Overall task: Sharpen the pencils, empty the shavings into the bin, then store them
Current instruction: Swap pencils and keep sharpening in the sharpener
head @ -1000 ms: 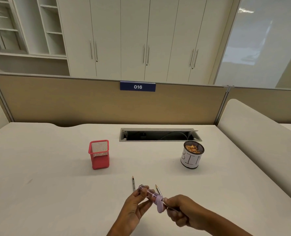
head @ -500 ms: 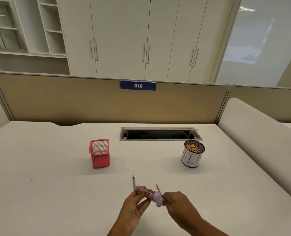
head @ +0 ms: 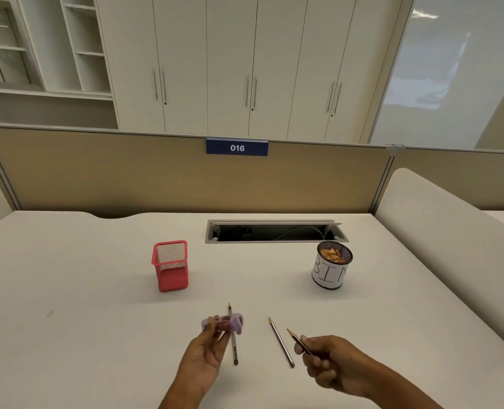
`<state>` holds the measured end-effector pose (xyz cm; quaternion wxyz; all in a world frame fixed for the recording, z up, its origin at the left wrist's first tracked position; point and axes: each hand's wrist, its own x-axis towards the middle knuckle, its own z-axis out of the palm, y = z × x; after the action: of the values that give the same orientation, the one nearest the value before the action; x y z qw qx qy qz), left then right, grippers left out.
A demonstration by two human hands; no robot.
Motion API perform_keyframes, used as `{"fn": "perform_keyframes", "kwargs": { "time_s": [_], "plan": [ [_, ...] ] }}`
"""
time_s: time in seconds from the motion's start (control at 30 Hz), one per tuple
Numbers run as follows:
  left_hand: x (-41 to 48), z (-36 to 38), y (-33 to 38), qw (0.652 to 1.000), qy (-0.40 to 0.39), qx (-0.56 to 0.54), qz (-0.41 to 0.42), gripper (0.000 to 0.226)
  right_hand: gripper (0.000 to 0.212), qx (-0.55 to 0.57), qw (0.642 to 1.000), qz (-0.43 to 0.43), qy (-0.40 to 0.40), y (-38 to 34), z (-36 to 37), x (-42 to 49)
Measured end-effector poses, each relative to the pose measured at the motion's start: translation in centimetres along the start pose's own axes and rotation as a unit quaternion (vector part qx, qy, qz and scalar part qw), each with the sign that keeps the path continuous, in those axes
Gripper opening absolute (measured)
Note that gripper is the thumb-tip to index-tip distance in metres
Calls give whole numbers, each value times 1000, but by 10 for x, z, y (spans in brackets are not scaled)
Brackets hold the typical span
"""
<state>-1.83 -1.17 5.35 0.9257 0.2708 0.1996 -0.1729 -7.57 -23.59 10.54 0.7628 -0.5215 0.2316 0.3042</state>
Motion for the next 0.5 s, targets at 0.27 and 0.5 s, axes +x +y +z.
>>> {"fn": "perform_keyframes", "kwargs": {
  "time_s": [0.27, 0.5],
  "plan": [
    [3, -16, 1, 998, 40, -53, -12, 19, 17, -157, 969, -156, 114, 8, 9, 5],
    [1, -19, -3, 996, 43, -74, -25, 17, 11, -285, 899, -257, 211, 18, 12, 27]
  ]
}}
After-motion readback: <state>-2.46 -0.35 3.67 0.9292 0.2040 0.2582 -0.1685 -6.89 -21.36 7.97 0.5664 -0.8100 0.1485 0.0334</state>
